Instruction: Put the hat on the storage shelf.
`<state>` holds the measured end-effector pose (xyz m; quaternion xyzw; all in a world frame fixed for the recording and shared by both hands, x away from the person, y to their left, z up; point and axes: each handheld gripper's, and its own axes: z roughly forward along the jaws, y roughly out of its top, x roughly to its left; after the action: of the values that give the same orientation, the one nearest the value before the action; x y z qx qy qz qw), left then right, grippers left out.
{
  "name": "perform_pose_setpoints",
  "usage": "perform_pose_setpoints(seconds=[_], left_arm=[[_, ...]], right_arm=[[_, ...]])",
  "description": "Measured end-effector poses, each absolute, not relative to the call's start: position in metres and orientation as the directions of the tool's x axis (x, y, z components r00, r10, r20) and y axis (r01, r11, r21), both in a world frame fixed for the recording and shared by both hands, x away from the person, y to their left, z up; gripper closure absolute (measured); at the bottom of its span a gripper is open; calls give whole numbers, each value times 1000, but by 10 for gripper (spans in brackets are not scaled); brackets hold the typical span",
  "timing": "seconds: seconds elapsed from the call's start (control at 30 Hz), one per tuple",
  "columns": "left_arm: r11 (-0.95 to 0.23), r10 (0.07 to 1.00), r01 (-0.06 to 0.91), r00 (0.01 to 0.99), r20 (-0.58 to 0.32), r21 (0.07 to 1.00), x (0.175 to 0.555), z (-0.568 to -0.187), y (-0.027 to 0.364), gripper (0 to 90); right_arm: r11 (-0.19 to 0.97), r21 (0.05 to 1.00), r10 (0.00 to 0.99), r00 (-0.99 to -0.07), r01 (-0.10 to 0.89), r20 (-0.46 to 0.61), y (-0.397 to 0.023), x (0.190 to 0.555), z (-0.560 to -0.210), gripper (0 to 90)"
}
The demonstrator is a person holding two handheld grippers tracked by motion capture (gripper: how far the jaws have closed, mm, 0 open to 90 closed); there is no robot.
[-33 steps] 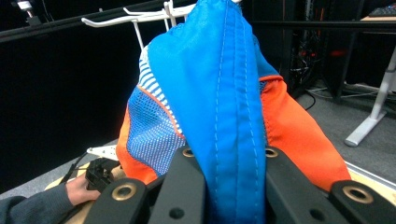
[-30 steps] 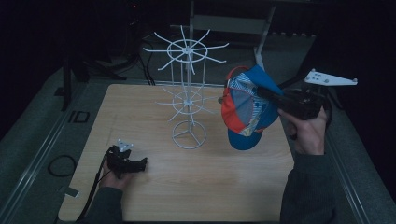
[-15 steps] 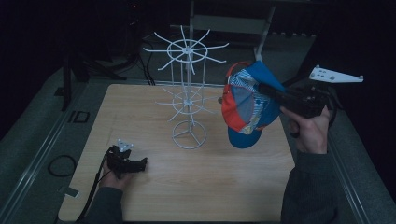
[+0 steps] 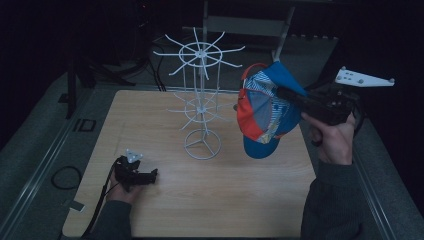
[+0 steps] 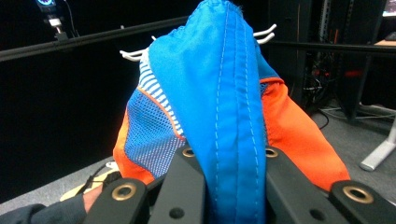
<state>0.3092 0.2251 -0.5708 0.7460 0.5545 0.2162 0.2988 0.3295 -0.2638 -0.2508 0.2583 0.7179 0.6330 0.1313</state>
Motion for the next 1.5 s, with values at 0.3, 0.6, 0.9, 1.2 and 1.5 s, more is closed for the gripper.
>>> perform_pose_setpoints(seconds=[0.3,0.6,0.9,1.2,1.5], left_arm=[[-207,956,698,292,-9,686,309,-571,225,2],[-207,956,698,292,-9,686,309,-571,225,2],[-207,956,698,292,-9,686,309,-571,225,2],[-213,955,699,297,-6,683,309,-571,225,2],[-211,955,699,295,-7,683,309,-571,225,2]], right_arm=[[54,979,519,-843,198,142,-256,333,-244,875],[44,980,500,-853,195,147,-247,336,-241,876],[63,970,472,-864,233,177,-222,349,-256,875],[123,945,477,-853,304,212,-203,363,-288,853],[226,922,565,-813,314,138,-196,362,-297,484]])
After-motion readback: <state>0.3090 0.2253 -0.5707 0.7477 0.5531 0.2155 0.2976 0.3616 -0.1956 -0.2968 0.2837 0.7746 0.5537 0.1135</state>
